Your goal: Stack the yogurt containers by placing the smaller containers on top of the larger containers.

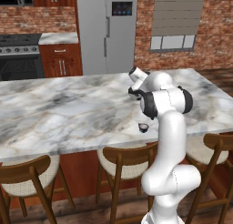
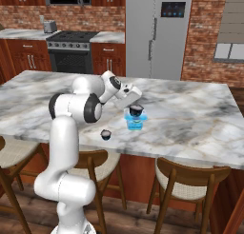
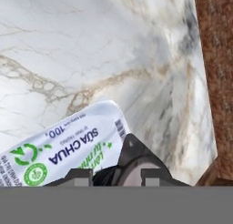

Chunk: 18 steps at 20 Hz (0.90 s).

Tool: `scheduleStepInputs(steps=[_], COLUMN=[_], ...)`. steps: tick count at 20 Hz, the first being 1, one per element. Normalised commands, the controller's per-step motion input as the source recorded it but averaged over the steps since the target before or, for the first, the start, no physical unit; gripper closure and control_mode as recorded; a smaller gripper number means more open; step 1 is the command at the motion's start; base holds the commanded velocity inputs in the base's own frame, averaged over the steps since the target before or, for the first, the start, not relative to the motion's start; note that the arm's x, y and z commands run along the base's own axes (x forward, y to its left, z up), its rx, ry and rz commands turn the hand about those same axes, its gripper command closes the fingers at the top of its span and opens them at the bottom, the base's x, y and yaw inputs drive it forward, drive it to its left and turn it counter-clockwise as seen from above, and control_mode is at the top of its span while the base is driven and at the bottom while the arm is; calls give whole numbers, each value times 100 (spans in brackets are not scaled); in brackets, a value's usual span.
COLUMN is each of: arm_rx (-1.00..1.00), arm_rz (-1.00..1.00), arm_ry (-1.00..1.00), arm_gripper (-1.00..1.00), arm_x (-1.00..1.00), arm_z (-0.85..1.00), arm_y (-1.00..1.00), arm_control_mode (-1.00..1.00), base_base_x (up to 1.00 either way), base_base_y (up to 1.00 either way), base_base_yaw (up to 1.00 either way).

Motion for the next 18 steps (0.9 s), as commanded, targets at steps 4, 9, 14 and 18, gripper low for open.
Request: scheduleStepInputs(steps=[4,9,14,18], arm_rx=[-3,-4,0,0], arm_rz=[0,0,0,-2], arm_ry=[1,1,0,0], arm_gripper=[100,-100,-100,-100], arm_x=[0,0,0,0], arm_z=[-1,0,0,11], arm_y=[0,0,0,4], arm_control_mode=[-100,-100,-100,-100], base_base_x=[0,0,0,0], base_base_y=[0,0,0,0], base_base_yaw=[0,0,0,0])
